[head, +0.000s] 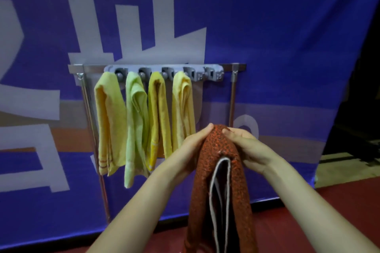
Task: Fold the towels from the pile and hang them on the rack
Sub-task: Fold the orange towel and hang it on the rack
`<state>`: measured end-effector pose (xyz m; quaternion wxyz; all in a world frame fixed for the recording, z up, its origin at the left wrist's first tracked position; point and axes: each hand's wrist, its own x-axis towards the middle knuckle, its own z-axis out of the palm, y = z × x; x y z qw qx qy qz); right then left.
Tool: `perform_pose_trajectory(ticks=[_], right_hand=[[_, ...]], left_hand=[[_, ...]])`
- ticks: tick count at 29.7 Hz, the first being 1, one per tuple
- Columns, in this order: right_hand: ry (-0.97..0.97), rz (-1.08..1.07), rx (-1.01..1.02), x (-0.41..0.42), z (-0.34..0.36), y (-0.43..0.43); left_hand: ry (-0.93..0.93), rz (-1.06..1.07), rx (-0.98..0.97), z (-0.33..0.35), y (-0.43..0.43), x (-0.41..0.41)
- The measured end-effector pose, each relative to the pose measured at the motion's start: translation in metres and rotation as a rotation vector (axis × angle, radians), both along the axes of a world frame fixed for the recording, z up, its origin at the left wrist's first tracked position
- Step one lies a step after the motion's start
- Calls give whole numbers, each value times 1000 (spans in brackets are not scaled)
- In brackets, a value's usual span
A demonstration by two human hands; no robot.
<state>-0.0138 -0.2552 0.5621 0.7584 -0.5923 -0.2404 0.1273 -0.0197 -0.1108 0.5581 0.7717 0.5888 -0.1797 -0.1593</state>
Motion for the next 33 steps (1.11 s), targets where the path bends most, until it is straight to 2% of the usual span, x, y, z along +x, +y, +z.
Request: perform_pose_trajectory(ticks=[6, 9, 13, 18, 21, 24, 27, 30, 33], right_hand=[[-57, -141, -77, 75, 54, -15], [-54, -198, -118, 122, 70, -22], [10, -243, -160, 157, 84, -23], [24, -383, -124, 229, 101, -7], [-7, -433, -144, 264, 108, 4], [-14, -483, -185, 273, 107, 13], [16, -535, -247, 293, 95, 20], [24, -533, -286, 296, 85, 20], [-13, -483, -351, 290, 87, 20]], left_hand=[[5, 43, -175, 44, -28, 87], [-43, 137, -224, 63, -38, 135], [-87, 251, -148, 73, -39, 170], [-116, 469, -123, 94, -40, 235], [-116, 514, -44, 102, -36, 272], [-125, 607, 32, 103, -35, 278], [-116, 586, 96, 89, -35, 294], [-95, 708, 214, 68, -40, 306], [-40, 712, 189, 61, -47, 305]])
